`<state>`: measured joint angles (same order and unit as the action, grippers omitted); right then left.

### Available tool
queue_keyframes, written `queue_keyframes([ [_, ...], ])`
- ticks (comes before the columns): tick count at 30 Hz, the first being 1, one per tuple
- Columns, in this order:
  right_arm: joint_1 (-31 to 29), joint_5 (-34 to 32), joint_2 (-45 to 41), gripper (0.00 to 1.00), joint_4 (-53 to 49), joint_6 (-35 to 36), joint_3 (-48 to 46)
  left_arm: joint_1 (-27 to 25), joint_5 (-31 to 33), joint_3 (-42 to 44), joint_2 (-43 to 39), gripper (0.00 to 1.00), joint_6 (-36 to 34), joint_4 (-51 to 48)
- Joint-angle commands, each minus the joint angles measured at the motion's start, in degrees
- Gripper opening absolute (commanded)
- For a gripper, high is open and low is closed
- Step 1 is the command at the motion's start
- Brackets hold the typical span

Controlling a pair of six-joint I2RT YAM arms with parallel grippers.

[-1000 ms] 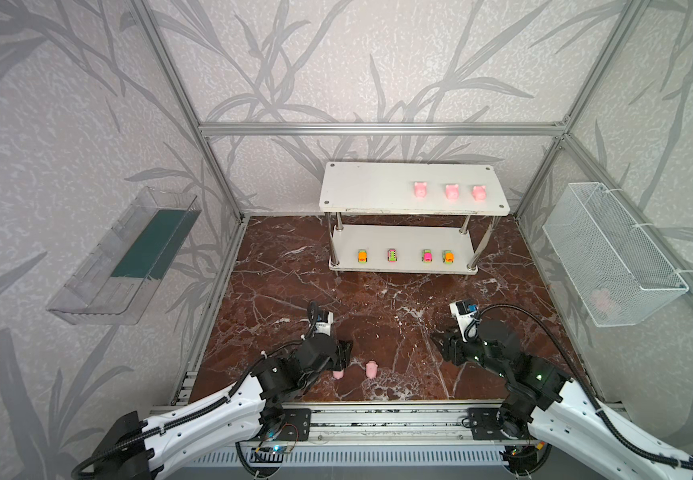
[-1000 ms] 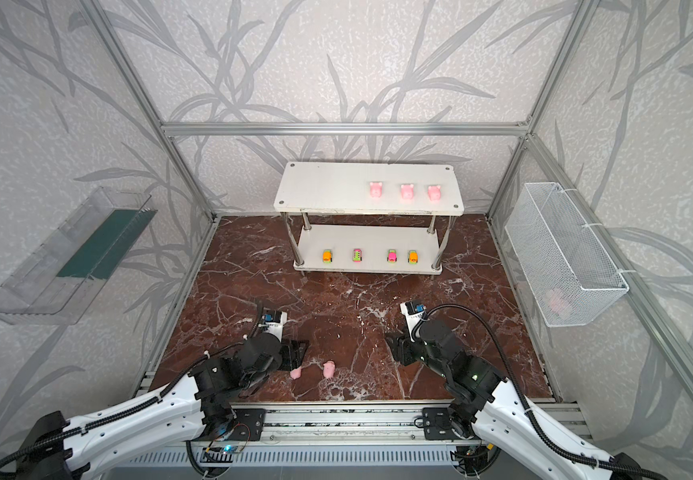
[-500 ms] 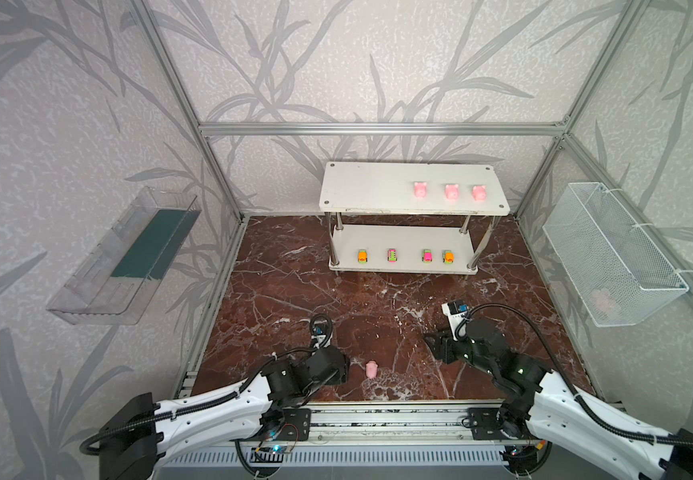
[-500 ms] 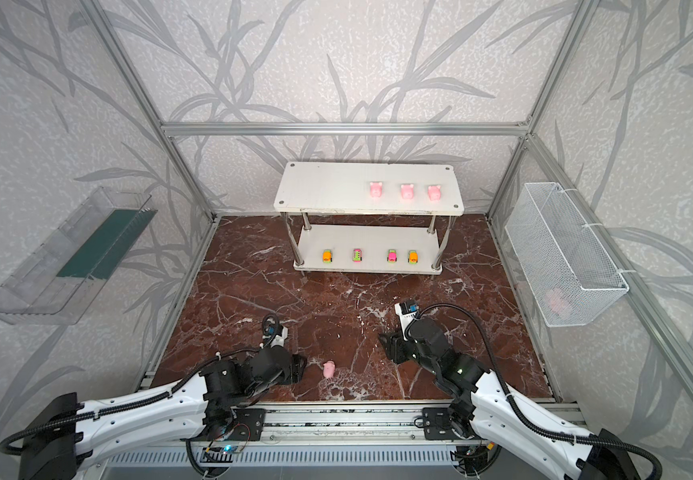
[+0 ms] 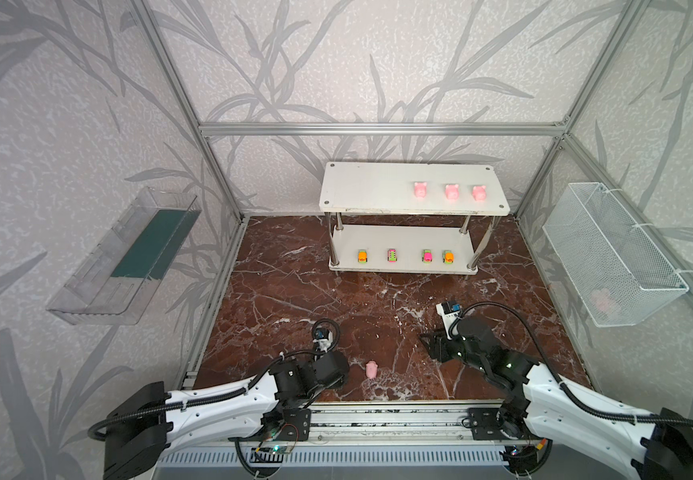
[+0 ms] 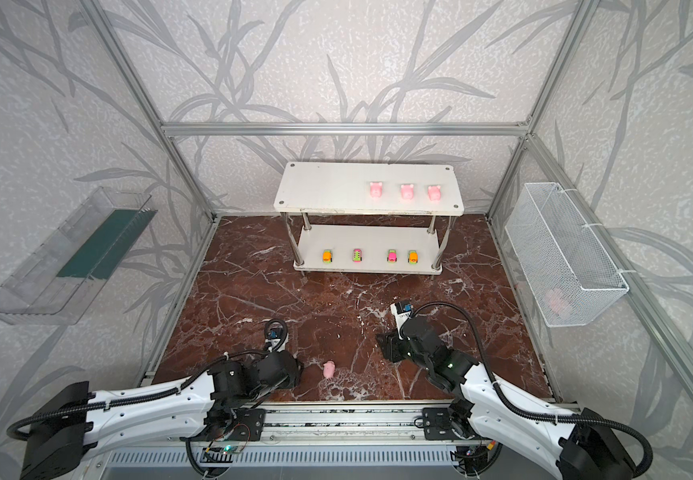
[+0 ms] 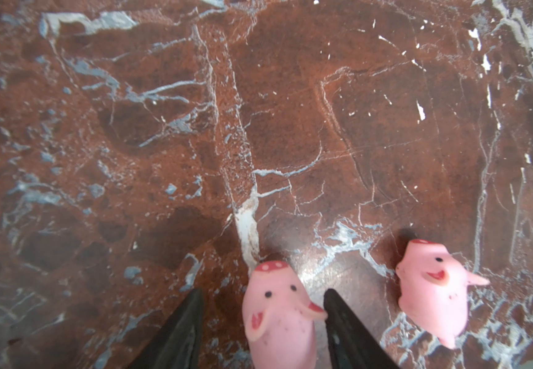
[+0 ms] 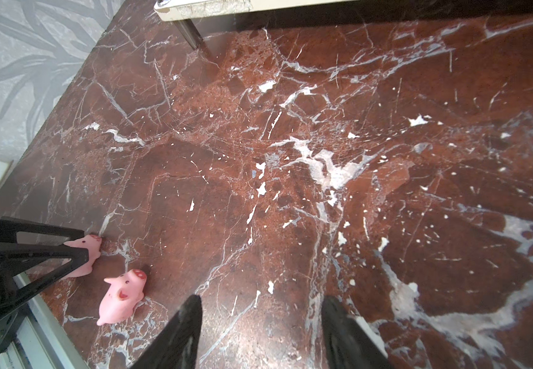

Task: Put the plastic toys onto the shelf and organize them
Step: 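Lower the left gripper onto the pink pig nearest it and close it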

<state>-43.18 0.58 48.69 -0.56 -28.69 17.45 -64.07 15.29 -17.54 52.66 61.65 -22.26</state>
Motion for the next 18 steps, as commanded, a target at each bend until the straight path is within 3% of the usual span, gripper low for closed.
queue_keyframes([
  [1,0.06,0.52,0.78,0.61,2.53,0.38,-0.86,-0.93,0.73,-0.9,2.86,0.55,1.74,-1.77],
  [8,0.85,0.76,0.88,0.61,3.35,-0.05,-2.53,-2.49,1.47,-2.49,5.57,0.52,2.36,-1.63],
  [18,2.21,1.78,2.52,0.6,5.6,-0.58,-4.0,-4.47,1.59,-4.02,8.4,0.4,4.89,-3.37],
])
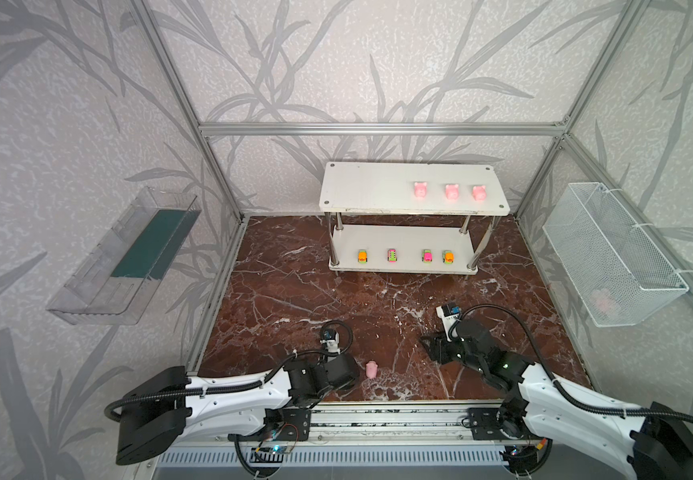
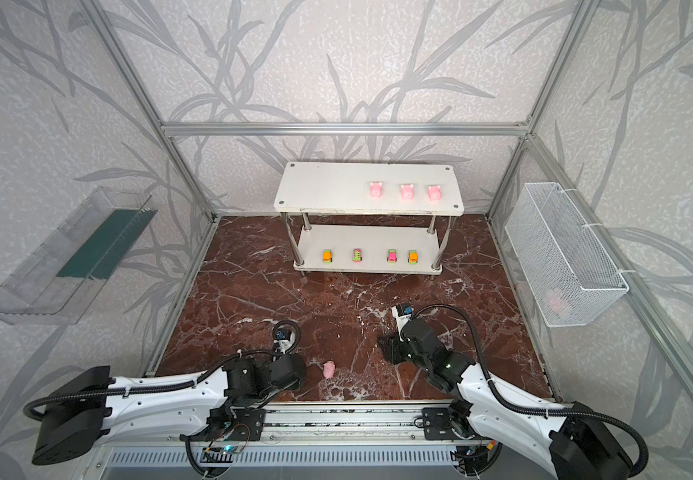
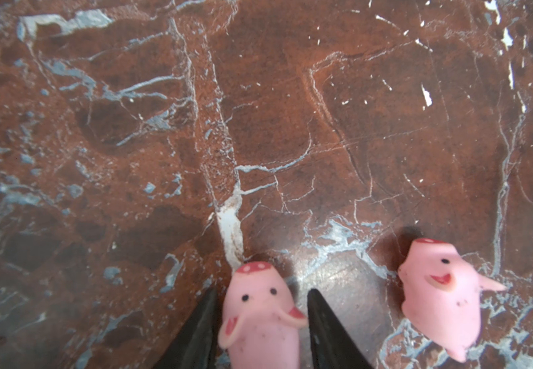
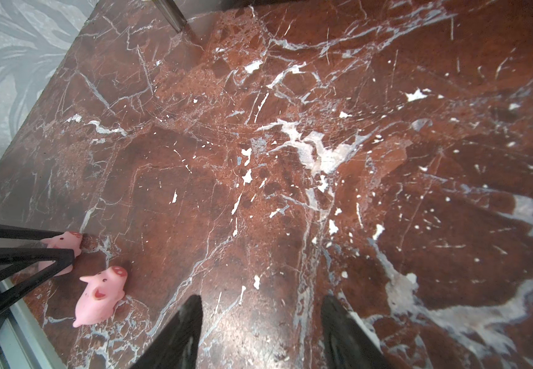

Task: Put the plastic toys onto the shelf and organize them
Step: 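Lower the left gripper onto the pink pig nearest it and close it, then lift the pink pig with the left gripper and carry it over the top shelf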

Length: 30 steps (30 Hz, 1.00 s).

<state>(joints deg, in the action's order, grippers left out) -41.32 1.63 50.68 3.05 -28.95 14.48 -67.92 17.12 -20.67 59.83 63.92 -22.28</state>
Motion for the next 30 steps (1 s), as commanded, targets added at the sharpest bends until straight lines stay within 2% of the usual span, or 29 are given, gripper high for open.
queue_keyframes([
  [1,0.43,0.74,0.77,0.6,2.17,-0.4,-1.12,-0.71,-0.22,-1.19,1.45,0.38,2.53,-3.66],
  [5,0.67,1.01,1.35,0.6,2.67,-0.65,-1.47,-0.72,0.63,-3.33,1.18,0.33,1.91,-6.35],
  [12,1.62,1.31,1.53,0.6,3.06,-0.85,-2.08,-0.68,4.75,-7.29,-2.11,0.31,1.18,-13.29],
  [15,2.04,1.71,2.13,0.6,3.34,-0.76,-2.07,1.09,6.3,-12.25,-4.15,0.3,-2.01,-19.18],
  [20,2.35,1.93,3.57,0.6,4.55,-0.68,-2.02,10.34,4.64,-27.34,-3.97,0.29,-14.27,-28.42],
  [22,2.39,2.19,4.33,0.6,5.22,-0.67,-2.0,14.94,3.24,-35.85,-2.21,0.29,-20.24,-30.53],
  [27,2.45,2.85,6.35,0.6,7.11,-0.43,-1.99,21.11,2.14,-60.57,8.85,0.3,-33.24,-36.52],
  [30,2.47,2.94,7.62,0.6,7.93,-0.23,-1.91,23.69,-0.96,-74.54,16.93,0.3,-38.43,-38.73],
])
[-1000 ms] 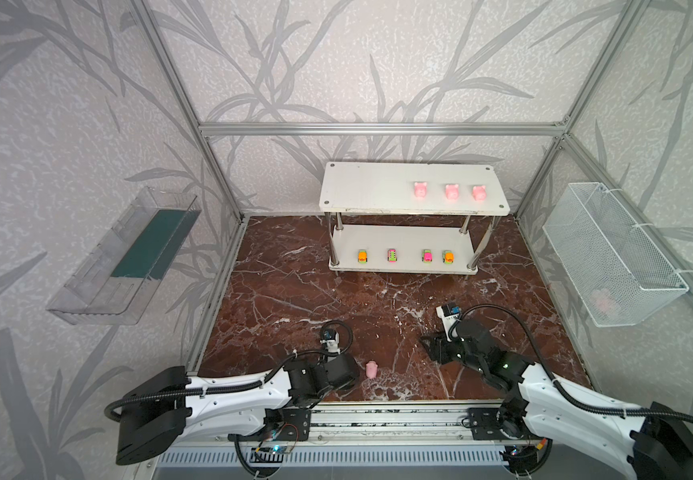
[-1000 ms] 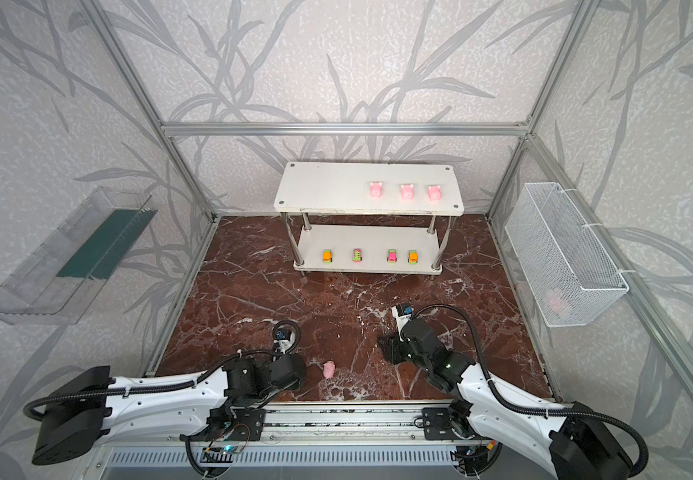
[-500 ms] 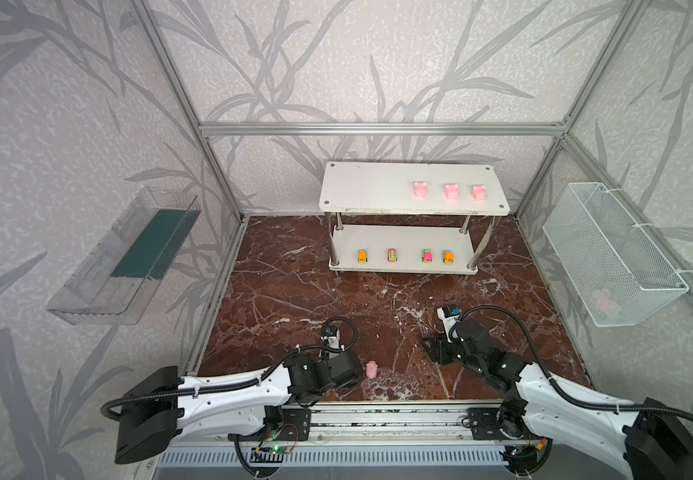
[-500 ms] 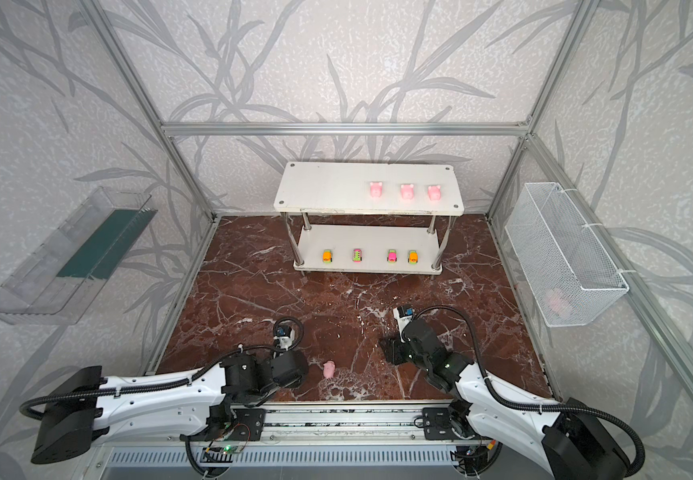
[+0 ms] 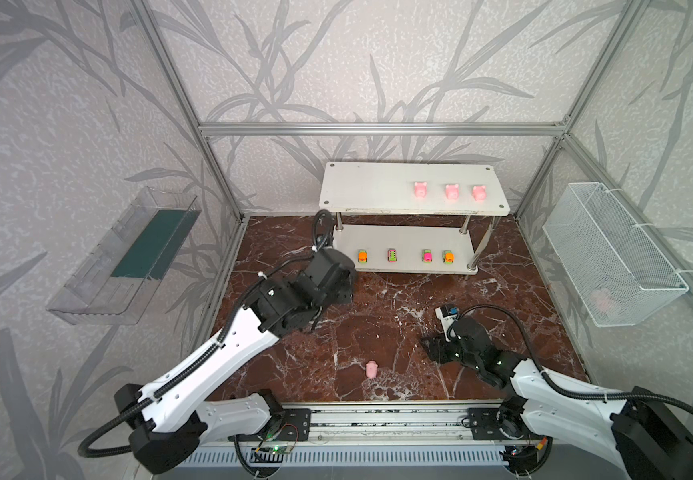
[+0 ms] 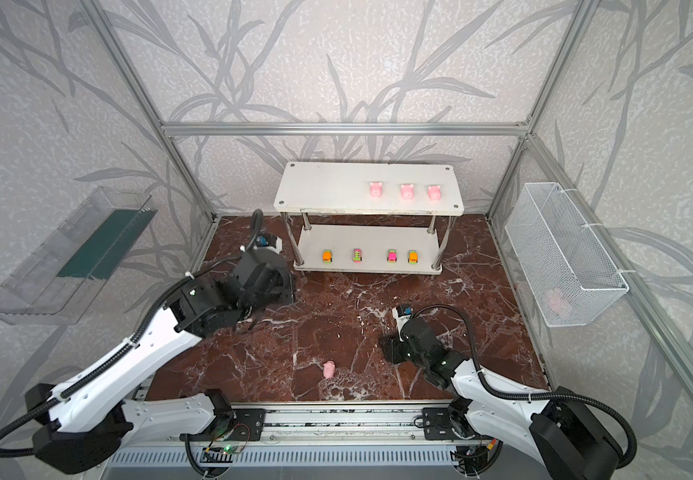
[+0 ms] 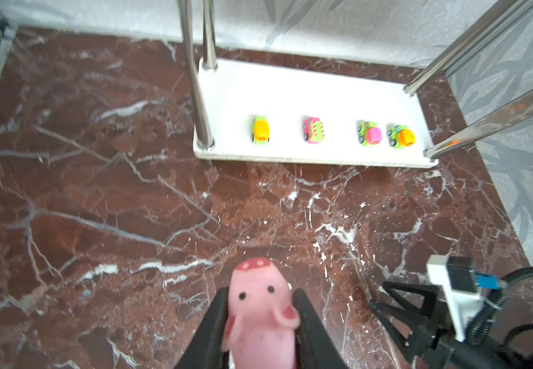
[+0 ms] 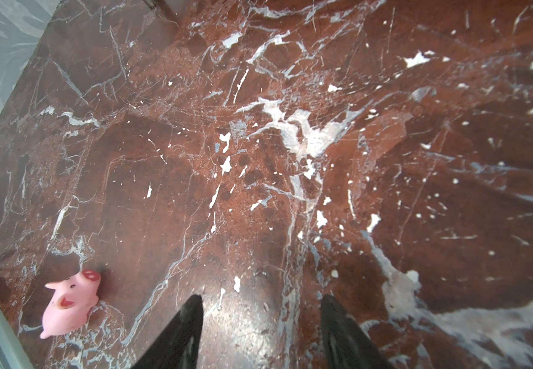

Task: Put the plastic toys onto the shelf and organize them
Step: 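Lift the pink pig with the left gripper and carry it over the top shelf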

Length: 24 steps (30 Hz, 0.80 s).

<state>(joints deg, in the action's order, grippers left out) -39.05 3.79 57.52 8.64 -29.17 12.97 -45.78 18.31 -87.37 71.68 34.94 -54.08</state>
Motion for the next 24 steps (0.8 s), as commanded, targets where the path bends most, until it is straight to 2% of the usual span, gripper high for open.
queue_keyframes([
  [1,0.19,0.88,1.12,0.6,2.6,-0.14,-0.44,2.27,-2.85,-12.71,7.88,0.31,-11.07,-7.8],
  [9,0.46,1.71,4.43,0.6,3.83,1.26,-0.02,6.02,-7.57,-46.07,29.13,0.31,-17.31,-14.35],
  [13,0.54,2.37,6.73,0.6,4.9,1.35,0.21,7.18,-9.15,-58.38,36.84,0.31,-18.06,-16.04],
  [17,0.64,3.39,9.36,0.6,6.76,1.17,0.12,8.64,-10.7,-62.72,41.02,0.32,-17.96,-14.75],
  [24,0.64,4.97,13.83,0.6,9.42,0.69,0.89,9.77,-11.74,-62.91,44.27,0.32,-19.14,-8.59],
])
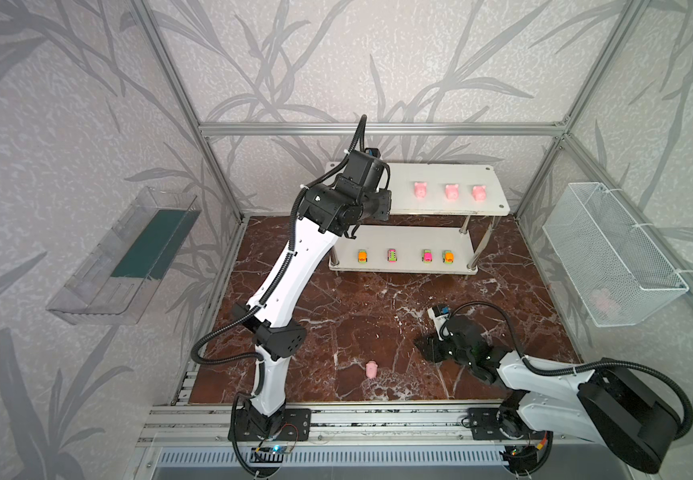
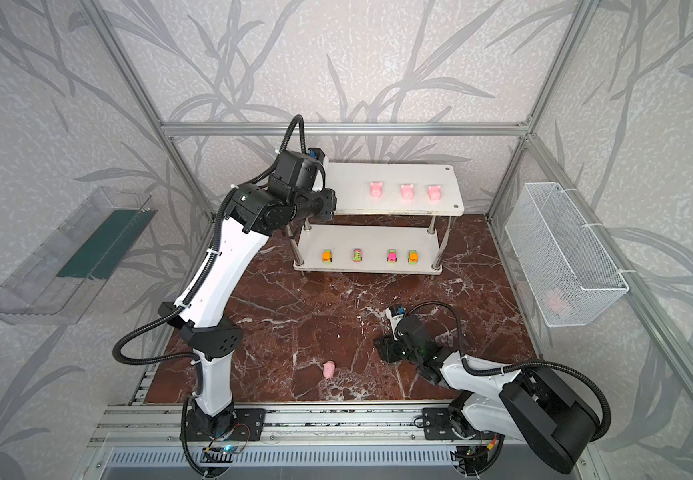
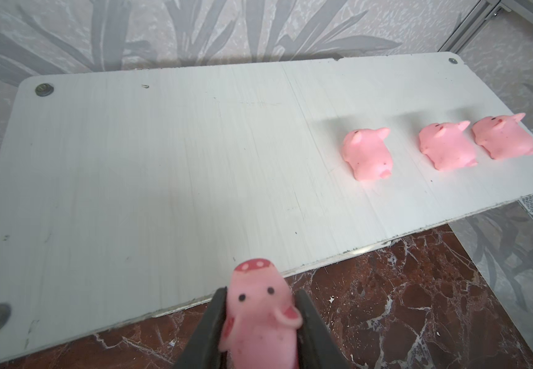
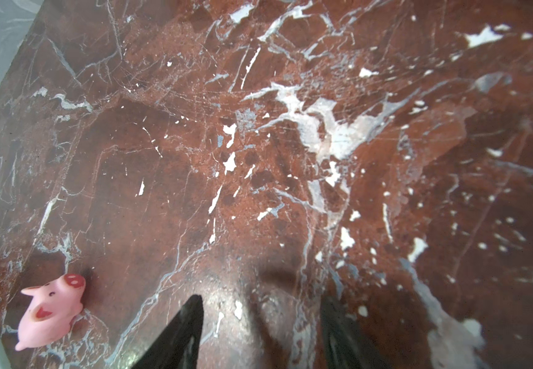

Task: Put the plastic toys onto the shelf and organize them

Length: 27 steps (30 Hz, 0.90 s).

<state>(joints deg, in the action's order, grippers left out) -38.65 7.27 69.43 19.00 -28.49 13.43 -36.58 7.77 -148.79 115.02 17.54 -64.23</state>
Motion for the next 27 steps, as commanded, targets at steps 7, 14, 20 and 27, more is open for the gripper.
queue_keyframes([
  [7,0.22,3.68,6.19,0.6,-0.8,-0.48,2.34,2.14,-4.02,-2.65,3.27,0.33,-1.25,6.07],
  [14,0.21,6.11,10.62,0.6,1.62,-1.37,3.27,3.4,-6.74,-5.11,6.14,0.34,-1.62,7.63],
  [20,0.2,6.17,8.67,0.6,1.96,-0.81,2.92,4.49,-8.25,-5.4,7.66,0.37,-1.15,7.76],
  [27,0.24,2.58,-0.87,0.6,-8.09,1.98,4.53,4.94,-9.48,-5.51,9.32,0.38,-1.17,8.22],
])
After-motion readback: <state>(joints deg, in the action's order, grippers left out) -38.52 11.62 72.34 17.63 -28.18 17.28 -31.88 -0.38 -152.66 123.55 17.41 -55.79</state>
